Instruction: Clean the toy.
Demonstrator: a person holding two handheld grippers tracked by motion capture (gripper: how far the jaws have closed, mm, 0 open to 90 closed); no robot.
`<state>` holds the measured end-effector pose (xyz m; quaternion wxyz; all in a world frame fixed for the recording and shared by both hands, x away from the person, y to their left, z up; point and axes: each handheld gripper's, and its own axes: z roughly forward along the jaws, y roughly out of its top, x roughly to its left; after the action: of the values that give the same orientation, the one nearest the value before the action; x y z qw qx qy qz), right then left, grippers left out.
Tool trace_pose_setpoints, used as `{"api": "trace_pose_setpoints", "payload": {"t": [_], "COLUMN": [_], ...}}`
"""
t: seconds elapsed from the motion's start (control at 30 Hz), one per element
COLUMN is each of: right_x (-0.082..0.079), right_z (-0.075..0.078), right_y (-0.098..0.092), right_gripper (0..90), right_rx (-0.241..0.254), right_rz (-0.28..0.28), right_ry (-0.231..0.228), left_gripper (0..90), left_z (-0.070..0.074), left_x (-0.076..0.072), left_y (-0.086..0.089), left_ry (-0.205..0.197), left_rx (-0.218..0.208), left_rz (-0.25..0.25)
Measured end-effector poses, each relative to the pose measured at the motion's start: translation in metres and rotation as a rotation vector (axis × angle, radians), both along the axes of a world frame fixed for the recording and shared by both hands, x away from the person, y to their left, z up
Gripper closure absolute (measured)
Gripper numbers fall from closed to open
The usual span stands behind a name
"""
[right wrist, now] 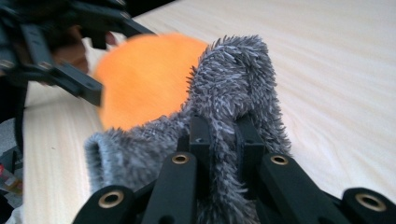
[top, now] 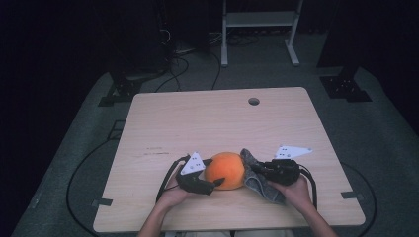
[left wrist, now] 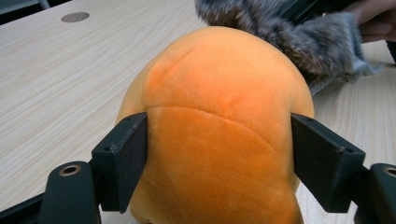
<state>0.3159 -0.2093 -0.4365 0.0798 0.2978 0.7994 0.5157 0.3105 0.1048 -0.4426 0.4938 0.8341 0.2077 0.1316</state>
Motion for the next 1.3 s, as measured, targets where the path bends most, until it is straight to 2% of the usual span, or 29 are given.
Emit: {"api": "trace_pose_setpoints", "payload": {"t": [0.1,0.13,0.17,0.23,0.3,0.37,0.4,0.43,0.47,0.5,0.53,0.63,0.7,0.73,0.77,0.8,0.83,0.87,0.9,0.93,1.0,1.03,1.07,1.1,1.13,1.17,1.2,1.23,1.3], "right_x": [-0.003,-0.001,-0.001,0.005,0.007,0.004,-0.002,-0.002,-0.008,-0.008,-0.012,-0.012,-0.007,-0.004,-0.004,-0.001,-0.001,0.0,0.0,0.001,-0.001,-0.001,-0.005,-0.008,-0.011,-0.011,-0.017,-0.017,-0.018], "right_z": [0.003,0.001,0.001,-0.005,-0.008,-0.008,0.002,0.002,0.013,0.013,0.02,0.018,0.012,0.01,0.01,0.007,0.007,0.006,0.006,0.005,0.009,0.009,0.021,0.028,0.035,0.035,0.044,0.044,0.044], "right_y": [0.004,0.007,0.007,0.003,-0.002,-0.005,-0.004,-0.004,0.003,0.003,0.014,0.024,0.02,0.017,0.017,0.009,0.009,0.005,0.005,0.002,0.0,0.0,-0.001,0.001,0.004,0.004,0.013,0.013,0.027], "right_gripper": [80.2,80.2,80.2,80.2,80.2,80.3,80.2,80.2,80.2,80.2,80.3,80.3,80.3,80.3,80.3,80.3,80.3,80.3,80.3,80.3,80.3,80.3,80.3,80.3,80.3,80.3,80.3,80.3,80.3], "right_rx": [0.031,0.006,0.006,0.006,-0.034,-0.042,-0.006,-0.006,0.04,0.04,0.049,-0.007,-0.017,-0.013,-0.013,0.004,0.004,-0.005,-0.005,-0.019,-0.023,-0.023,0.008,0.027,0.047,0.047,0.067,0.067,0.022], "right_rz": [0.028,0.028,0.028,0.01,-0.02,-0.029,-0.008,-0.008,0.026,0.026,0.066,0.075,0.061,0.056,0.056,0.032,0.032,0.019,0.019,0.007,0.004,0.004,0.029,0.053,0.078,0.078,0.126,0.126,0.15], "right_ry": [-0.017,-0.012,-0.012,0.027,0.039,0.044,0.008,0.008,-0.034,-0.034,-0.067,-0.084,-0.055,-0.037,-0.037,-0.025,-0.025,-0.02,-0.02,-0.015,-0.018,-0.018,-0.043,-0.06,-0.078,-0.078,-0.098,-0.098,-0.114], "left_gripper": [24.1,25.5,26.4,27.4,29.3,32.9,34.1,35.0,35.6,36.1,36.3,31.2,20.3,15.4,11.3,10.7,10.7,12.7,17.2,23.3,33.1,35.3,36.4,37.4,37.8,38.1,38.3,38.3,38.1], "left_z": [0.0,0.0,0.0,0.002,0.004,0.006,0.009,0.009,0.012,0.012,0.014,0.016,0.014,0.014,0.014,0.011,0.011,0.004,0.004,0.001,0.007,0.007,0.013,0.013,0.019,0.019,0.024,0.024,0.027], "left_x": [0.001,0.001,0.001,0.002,0.002,0.003,0.001,0.001,-0.001,-0.001,-0.003,-0.006,-0.003,-0.001,-0.001,0.003,0.003,0.008,0.008,0.007,0.003,0.003,0.0,0.0,-0.003,-0.003,-0.009,-0.009,-0.016], "left_y": [0.0,0.0,0.0,0.002,0.002,0.002,0.0,0.0,-0.004,-0.004,-0.007,-0.013,-0.009,-0.006,-0.006,-0.003,-0.003,-0.002,-0.002,-0.002,-0.002,-0.002,-0.003,-0.003,-0.007,-0.007,-0.015,-0.015,-0.024], "left_ry": [0.003,0.002,0.002,0.005,0.006,0.013,0.005,0.005,-0.009,-0.009,-0.013,-0.047,-0.008,0.014,0.014,0.053,0.053,0.125,0.125,0.11,0.049,0.049,0.03,0.03,-0.006,-0.006,-0.049,-0.049,-0.101], "left_rx": [-0.007,-0.015,-0.015,-0.03,-0.048,-0.056,-0.056,-0.056,-0.052,-0.052,-0.051,-0.017,-0.049,-0.05,-0.05,-0.037,-0.037,-0.051,-0.051,-0.069,-0.063,-0.063,-0.063,-0.063,-0.035,-0.035,0.007,0.007,0.059], "left_rz": [0.009,0.017,0.017,0.031,0.048,0.059,0.056,0.056,0.051,0.051,0.048,0.032,0.029,0.027,0.027,0.058,0.058,0.039,0.039,0.042,0.054,0.054,0.06,0.06,0.05,0.05,0.024,0.024,-0.001]}}
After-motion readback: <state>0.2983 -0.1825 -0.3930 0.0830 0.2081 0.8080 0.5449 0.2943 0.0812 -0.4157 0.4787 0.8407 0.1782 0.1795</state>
